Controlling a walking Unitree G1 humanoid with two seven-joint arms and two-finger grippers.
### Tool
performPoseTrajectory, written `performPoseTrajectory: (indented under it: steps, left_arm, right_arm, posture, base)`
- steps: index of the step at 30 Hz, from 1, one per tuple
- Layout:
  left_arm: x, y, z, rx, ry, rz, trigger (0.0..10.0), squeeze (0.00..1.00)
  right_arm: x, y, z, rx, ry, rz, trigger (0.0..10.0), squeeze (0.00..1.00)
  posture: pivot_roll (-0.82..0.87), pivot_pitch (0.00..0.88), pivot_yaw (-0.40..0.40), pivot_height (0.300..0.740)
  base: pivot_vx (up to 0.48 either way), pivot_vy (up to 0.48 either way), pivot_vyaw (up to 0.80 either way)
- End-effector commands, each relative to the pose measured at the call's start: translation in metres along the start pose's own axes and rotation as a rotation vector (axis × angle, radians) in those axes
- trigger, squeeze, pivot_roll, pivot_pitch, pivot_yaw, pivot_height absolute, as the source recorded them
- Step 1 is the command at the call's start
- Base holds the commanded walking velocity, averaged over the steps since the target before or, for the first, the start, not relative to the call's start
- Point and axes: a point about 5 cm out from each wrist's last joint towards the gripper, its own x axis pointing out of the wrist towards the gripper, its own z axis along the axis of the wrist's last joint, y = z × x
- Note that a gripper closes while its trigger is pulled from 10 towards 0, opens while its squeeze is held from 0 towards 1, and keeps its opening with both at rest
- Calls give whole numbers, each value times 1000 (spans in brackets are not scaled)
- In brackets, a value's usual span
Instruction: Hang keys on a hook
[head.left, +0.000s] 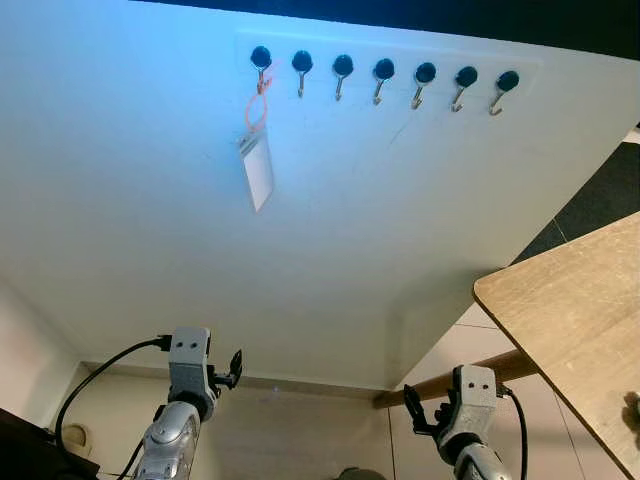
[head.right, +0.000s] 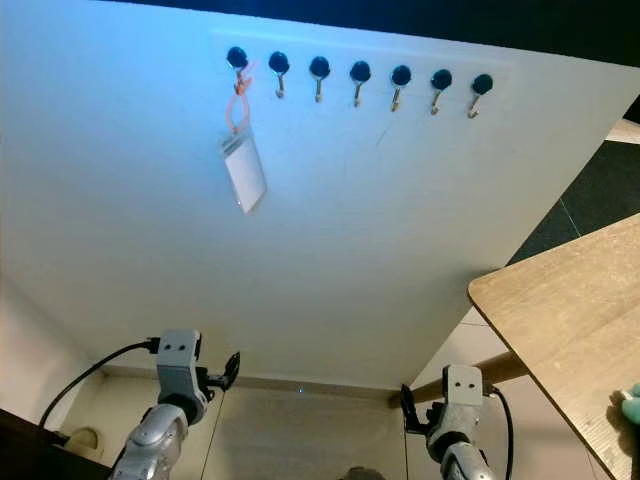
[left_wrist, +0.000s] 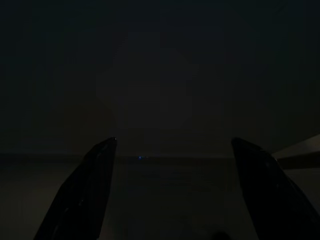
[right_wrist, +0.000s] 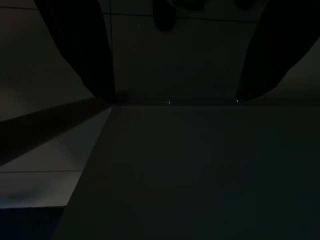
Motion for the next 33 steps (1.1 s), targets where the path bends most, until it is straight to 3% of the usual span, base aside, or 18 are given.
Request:
performPoseTrajectory:
  steps: [1,8,33]
  left_arm:
    - [-2,2,-2,21,15,-9,10000,0]
    - [-1,3,0,22,15,-3,10000,0]
    - [2,-1,13,-3,-55,-18,10000,0]
  right_arm:
    - [-1,-2,-3,5,27,2,10000,0]
    - [-2,3,-6,10,36,17,10000,0]
    - [1,12,-6,-9,43,72,10000,0]
  posture:
    - [33,66,-80,740]
    - [34,65,-79,740]
    - [45,57,-80,740]
  base:
    - [0,0,0]
    - [0,0,0]
    - [0,0,-800]
